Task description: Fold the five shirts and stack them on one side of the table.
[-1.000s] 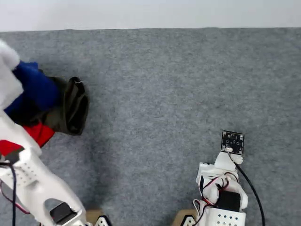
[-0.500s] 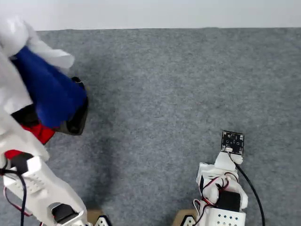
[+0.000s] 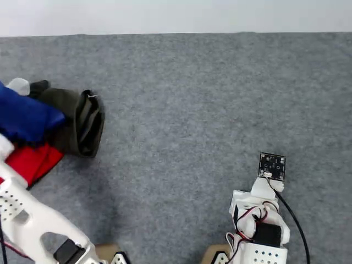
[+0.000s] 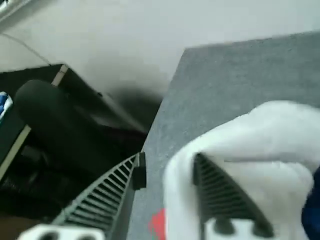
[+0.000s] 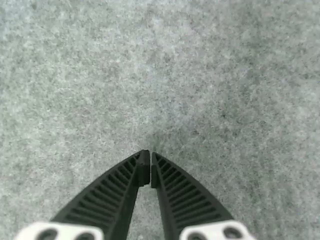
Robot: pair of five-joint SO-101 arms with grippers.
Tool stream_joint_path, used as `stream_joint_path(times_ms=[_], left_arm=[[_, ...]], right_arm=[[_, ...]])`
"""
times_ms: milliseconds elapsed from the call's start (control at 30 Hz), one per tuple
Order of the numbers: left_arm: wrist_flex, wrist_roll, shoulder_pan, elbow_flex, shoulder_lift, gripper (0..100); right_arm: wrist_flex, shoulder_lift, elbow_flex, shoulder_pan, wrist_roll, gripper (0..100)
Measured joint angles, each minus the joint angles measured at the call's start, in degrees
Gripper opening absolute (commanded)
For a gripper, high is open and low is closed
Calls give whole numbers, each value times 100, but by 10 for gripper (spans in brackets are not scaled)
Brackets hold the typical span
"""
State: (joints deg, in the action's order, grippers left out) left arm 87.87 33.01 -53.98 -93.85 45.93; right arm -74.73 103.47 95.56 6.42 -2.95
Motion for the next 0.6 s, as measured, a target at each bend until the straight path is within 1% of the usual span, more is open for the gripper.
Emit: stream_joint_path(times_ms=[167, 233, 333, 400, 500, 600], left_arm=[[-9, 237, -97, 0, 0, 141], [-9, 255, -97, 0, 0, 133], [53, 255, -149, 0, 0, 165], [387, 343, -264, 0, 0, 207], [1002, 800, -378, 18, 44, 248], [1116, 1125, -571, 255, 237, 255]], right_arm=[[0, 0, 0, 0, 0, 9], [0, 0, 0, 0, 0, 9], [0, 0, 0, 0, 0, 9], [0, 0, 0, 0, 0, 9], [0, 0, 0, 0, 0, 9], [0, 0, 0, 0, 0, 9]])
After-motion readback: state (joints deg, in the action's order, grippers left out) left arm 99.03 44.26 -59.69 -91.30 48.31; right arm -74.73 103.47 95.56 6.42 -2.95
